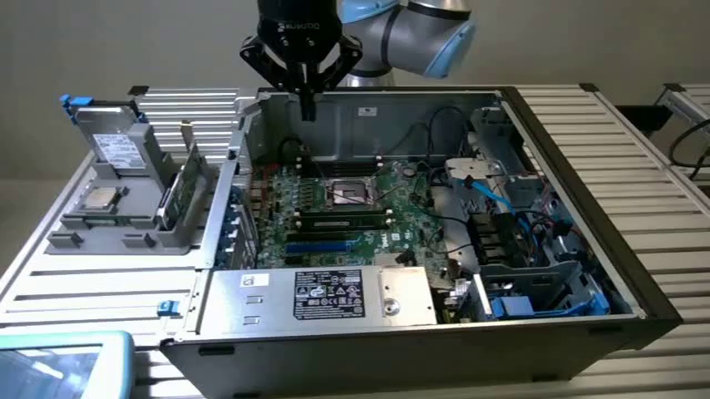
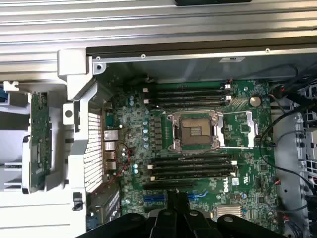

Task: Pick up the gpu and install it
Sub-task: 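Reach for the gpu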

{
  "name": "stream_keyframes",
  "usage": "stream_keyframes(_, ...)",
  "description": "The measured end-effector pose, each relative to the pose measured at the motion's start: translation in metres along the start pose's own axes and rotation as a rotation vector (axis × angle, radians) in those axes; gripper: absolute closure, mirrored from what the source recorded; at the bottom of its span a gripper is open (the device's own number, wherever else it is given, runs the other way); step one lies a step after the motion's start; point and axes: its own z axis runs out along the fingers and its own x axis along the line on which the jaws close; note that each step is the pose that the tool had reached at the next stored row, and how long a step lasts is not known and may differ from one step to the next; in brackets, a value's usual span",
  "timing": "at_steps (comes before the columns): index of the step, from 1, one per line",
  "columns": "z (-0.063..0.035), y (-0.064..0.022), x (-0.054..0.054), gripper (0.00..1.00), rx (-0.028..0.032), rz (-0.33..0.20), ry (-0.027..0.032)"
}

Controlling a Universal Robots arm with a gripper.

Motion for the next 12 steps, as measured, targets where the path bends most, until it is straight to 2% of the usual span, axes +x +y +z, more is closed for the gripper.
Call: stream_keyframes(12, 0.0, 0.0, 0.0, 0.88, 0.0002, 0.0, 0.0)
